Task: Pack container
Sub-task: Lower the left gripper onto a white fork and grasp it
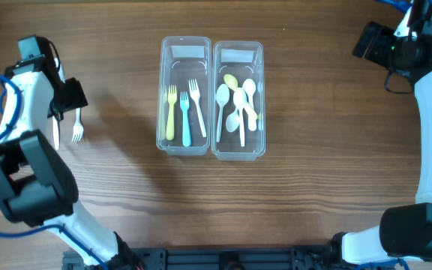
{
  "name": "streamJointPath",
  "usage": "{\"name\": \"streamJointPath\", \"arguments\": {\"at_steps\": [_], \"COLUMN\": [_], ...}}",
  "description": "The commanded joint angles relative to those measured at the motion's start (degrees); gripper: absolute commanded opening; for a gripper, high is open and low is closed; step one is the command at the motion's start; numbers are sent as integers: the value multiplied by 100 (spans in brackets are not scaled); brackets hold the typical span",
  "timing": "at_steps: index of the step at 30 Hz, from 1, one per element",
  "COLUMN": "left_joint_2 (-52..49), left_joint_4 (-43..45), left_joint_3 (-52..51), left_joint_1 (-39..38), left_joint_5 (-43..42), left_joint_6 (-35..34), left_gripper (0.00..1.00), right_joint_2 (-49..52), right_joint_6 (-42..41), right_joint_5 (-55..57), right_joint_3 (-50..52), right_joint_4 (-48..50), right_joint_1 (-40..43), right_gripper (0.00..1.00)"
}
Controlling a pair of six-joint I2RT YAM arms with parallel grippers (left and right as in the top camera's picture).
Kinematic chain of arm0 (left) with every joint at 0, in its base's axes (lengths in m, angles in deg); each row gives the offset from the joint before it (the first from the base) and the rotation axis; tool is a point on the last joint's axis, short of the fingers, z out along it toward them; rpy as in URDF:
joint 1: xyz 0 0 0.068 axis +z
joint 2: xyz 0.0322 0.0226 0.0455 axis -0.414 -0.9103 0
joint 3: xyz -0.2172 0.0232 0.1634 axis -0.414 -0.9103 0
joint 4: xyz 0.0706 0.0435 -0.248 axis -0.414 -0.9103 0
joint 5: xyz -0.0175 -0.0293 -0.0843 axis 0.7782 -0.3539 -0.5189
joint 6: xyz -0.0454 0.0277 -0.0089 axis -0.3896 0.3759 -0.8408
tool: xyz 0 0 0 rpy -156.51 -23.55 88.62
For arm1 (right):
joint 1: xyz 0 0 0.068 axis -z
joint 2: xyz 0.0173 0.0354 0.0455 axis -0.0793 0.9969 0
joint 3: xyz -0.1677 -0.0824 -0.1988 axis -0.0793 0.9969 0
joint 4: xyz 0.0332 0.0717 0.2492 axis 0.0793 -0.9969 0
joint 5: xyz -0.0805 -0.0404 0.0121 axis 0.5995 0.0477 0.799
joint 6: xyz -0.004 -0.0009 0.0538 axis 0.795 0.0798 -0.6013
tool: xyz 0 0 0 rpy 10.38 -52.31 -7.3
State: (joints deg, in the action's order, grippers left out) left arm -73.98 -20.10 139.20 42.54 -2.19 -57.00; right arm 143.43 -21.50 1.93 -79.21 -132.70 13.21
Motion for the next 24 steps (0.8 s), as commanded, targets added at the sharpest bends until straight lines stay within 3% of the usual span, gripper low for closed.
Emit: {"name": "streamJointPath", "arguments": {"at_steps": [1,10,20,21,22,24], "left_joint_2": [-354,-791,-1043,-1043,-1043,-1043], "left_joint_4": [98,120,155,155,155,173], "left_joint_3": [-74,-81,-81,-81,-81,-79], "left_joint_1": [24,24,26,26,24,26], "left_joint_5": [-162,-737,-737,-737,-737,-708], "left_joint_6": [496,796,833,831,828,826], "left_gripper": [67,66,63,56,34,25], "right_joint_2": [24,24,24,24,24,24], "right_joint_6": [-74,-74,-74,-74,-74,-74], "right_joint_5": [76,76,76,76,76,79], "right_joint_3": [-37,-37,-37,-37,-37,-37], "right_joint_4": [2,2,2,2,2,2], "right_joint_1": [-7,-7,-7,-7,-7,-7], "right_gripper": [100,100,100,100,100,100]}}
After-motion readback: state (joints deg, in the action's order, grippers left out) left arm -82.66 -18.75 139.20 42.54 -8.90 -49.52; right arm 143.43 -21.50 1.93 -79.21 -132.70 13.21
